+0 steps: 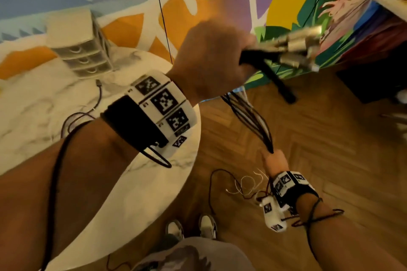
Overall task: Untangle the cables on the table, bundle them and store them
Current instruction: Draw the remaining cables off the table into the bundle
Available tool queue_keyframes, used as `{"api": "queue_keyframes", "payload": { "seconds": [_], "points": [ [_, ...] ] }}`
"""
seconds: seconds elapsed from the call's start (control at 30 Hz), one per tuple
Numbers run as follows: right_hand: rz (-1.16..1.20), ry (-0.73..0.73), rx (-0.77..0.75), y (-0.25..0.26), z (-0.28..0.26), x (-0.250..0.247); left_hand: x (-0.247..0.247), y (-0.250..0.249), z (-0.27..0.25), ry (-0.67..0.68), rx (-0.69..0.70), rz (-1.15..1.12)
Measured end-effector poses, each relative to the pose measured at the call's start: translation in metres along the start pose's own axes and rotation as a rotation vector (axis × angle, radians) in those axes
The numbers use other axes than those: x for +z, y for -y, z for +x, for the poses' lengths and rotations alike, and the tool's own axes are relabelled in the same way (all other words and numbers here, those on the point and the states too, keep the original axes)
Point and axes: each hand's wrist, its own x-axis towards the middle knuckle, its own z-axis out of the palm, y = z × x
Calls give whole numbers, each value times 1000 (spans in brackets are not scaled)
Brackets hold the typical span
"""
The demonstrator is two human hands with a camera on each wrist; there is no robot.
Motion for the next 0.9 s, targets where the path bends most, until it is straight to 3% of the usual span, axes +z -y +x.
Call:
{"api": "queue_keyframes", "payload": {
  "seconds": [0.1, 0.17, 0.23, 0.3, 0.37, 0.5, 0.6, 0.67, 0.83, 0.9],
  "points": [
    [145, -85, -15, 24, 7, -2, 31, -2, -21, 313, -55, -125],
    [184, -95, -47, 39, 7, -5, 58, -3, -37, 519, -203, -149],
    [252, -78, -117, 59, -4, -7, 81, -2, -49, 581, -382, -121],
    [308, -38, -198, 78, -19, -7, 97, -1, -55, 519, -563, -205],
    [296, 44, -327, 93, -36, -5, 109, -1, -56, 440, -655, -362],
    [217, 142, -585, 120, -65, -6, 116, 1, -45, 441, -762, -475],
    [229, 161, -643, 122, -66, -5, 116, -1, -34, 382, -752, -447],
    [254, 146, -600, 109, -58, -1, 112, -6, -28, 291, -712, -445],
    [117, 37, -281, 50, -29, 5, 80, 4, 1, 56, -611, -448],
    [40, 29, -199, 34, -17, 9, 71, 7, 8, 23, -572, -459]
  ]
}}
